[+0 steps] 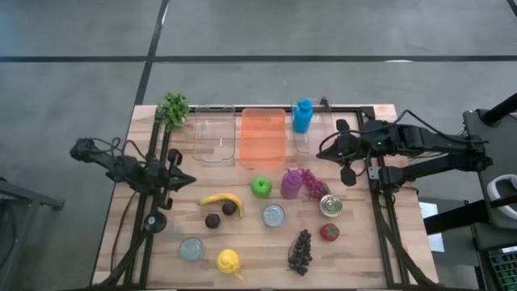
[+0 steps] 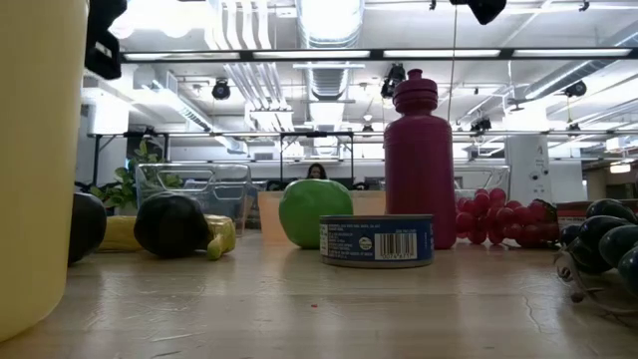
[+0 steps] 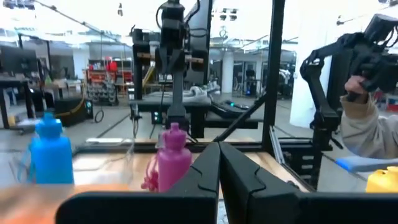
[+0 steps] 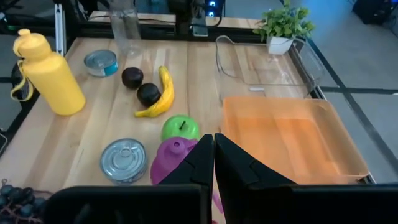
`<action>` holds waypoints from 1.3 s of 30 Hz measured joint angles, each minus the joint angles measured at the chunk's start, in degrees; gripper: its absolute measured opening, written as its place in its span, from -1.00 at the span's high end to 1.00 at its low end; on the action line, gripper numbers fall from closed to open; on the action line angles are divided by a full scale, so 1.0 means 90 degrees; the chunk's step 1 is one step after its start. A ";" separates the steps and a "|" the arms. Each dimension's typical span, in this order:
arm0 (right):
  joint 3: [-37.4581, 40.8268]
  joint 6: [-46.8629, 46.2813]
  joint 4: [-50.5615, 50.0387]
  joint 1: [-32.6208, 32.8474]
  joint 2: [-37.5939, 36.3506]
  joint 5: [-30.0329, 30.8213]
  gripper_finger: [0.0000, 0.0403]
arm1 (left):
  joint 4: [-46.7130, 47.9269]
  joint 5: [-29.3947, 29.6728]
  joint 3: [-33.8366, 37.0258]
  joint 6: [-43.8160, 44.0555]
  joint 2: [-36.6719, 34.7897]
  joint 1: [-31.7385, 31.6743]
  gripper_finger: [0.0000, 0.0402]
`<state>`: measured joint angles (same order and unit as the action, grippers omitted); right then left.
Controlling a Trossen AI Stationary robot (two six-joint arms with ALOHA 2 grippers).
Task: Pick & Place Food Item
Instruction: Put the yellow banana into the left transparent bin
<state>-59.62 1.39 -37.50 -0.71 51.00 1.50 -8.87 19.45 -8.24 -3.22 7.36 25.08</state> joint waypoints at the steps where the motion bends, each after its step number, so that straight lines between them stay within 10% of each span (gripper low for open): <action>1: 0.0040 0.0029 0.0028 0.0000 0.0000 -0.0002 0.96 | 0.0036 0.0000 -0.0079 -0.0053 0.0097 0.0000 0.95; 16: 0.0587 0.0204 0.0741 0.0000 0.0007 -0.0002 0.96 | 0.2340 0.0242 -0.2701 -0.0069 0.3143 -0.0002 0.95; 39: 0.1035 0.0405 0.1127 0.0012 -0.0002 -0.0074 0.96 | 0.5635 0.0681 -0.4758 0.3440 0.5749 -0.0357 0.95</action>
<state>-50.30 5.03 -27.35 -0.60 50.98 0.83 41.85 25.58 -51.06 27.74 59.10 21.87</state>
